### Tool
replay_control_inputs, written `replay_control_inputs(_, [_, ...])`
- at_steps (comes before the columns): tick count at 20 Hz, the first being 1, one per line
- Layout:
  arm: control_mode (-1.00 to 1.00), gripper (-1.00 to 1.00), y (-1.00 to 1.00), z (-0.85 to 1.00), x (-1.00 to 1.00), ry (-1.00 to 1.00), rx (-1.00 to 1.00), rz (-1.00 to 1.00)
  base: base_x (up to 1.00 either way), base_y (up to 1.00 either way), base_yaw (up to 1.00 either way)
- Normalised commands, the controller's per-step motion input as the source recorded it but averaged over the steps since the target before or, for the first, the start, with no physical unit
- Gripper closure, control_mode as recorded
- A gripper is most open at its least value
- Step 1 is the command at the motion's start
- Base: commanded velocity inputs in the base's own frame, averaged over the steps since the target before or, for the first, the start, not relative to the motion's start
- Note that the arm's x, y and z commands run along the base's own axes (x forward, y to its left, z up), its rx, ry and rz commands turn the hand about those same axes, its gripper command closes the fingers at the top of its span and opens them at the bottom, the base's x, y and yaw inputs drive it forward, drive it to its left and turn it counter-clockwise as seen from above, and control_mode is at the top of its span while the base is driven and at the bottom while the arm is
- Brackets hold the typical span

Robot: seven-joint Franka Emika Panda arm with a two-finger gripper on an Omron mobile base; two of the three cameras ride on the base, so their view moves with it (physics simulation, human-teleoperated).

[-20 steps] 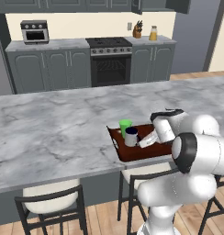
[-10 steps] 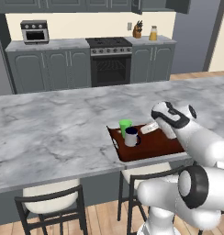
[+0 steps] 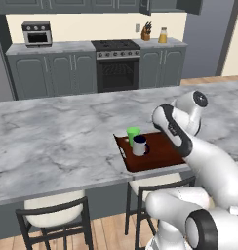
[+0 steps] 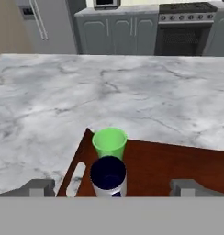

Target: There is a tray on the dining counter. Grab the cup, mug, and pitcher and place them on the tray. The pitcher may be placed next to the tray if it cannot fit the tray.

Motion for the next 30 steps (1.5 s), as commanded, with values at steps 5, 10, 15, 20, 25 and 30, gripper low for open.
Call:
replay_control_inputs(5, [-1.0,-1.0,0.0,0.91,-0.19,0.12,0.0,-0.29,0.0,0.0,0.0])
replay_control_inputs(10, [-1.0,-1.0,-0.04,0.63,-0.33,0.09,0.0,-0.25,0.0,0.0,0.0])
replay_control_inputs(15, [-1.0,-1.0,-0.18,0.24,-0.68,0.0,0.0,-0.05,0.0,0.0,0.0])
replay_control_inputs(20, [-1.0,-1.0,-0.08,0.2,-0.86,0.0,0.0,0.0,0.0,0.0,0.0])
replay_control_inputs(25, [-1.0,-1.0,0.0,0.2,-0.74,0.0,0.0,0.0,0.0,0.0,0.0])
replay_control_inputs(30, [-1.0,-1.0,0.01,0.23,-0.66,0.0,0.0,0.01,0.0,0.0,0.0])
